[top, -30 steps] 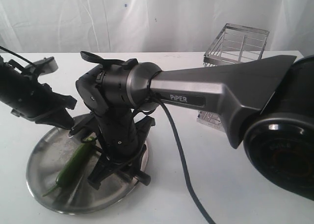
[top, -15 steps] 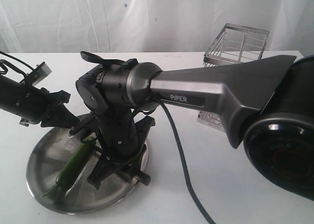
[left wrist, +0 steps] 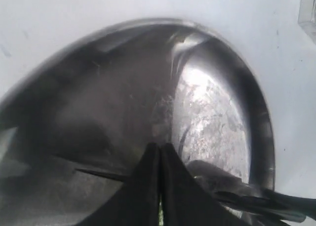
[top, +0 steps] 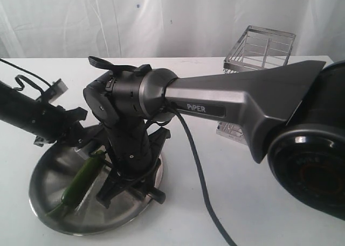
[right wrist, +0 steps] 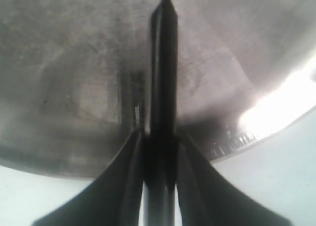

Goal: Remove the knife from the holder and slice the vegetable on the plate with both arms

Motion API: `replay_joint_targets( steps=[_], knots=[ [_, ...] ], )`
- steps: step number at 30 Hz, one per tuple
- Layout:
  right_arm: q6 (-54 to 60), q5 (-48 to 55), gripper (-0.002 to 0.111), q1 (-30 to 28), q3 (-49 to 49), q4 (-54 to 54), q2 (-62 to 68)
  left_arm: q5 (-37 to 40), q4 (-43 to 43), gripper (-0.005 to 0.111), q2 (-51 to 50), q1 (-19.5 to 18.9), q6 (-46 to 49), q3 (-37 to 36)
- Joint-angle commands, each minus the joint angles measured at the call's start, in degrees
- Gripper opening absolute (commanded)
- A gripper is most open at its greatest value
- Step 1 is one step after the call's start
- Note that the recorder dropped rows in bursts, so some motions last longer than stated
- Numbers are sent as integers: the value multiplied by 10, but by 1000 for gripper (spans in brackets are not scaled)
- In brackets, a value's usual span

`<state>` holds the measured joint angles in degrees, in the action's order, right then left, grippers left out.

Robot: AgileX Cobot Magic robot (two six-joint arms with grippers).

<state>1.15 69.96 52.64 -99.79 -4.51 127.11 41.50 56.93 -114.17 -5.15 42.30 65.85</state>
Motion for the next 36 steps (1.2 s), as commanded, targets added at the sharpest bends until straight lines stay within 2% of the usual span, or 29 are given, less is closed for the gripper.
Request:
replay_joint_targets(
  steps=[1, 8, 14, 20, 27, 36],
  knots=[
    [4, 0, 1, -1, -1, 0, -4, 9, -23, 0, -39, 12, -3, 3],
    [4, 0, 1, -1, -1, -4, -14, 13, -42, 0, -45, 12, -18, 11],
    [-12, 0, 1, -1, 3, -2, -18, 47, -44, 0, -4, 12, -21, 58],
    [-12, 0, 1, -1, 66, -2, -42, 69, -77, 0, 29, 12, -57, 90],
    [-22, 0, 1, -1, 71, -60, -87, 71, -73, 0, 79, 12, -54, 90],
    [-28, 0, 1, 0, 71, 21, -87, 80, -96, 0, 116, 12, -54, 89]
  ],
)
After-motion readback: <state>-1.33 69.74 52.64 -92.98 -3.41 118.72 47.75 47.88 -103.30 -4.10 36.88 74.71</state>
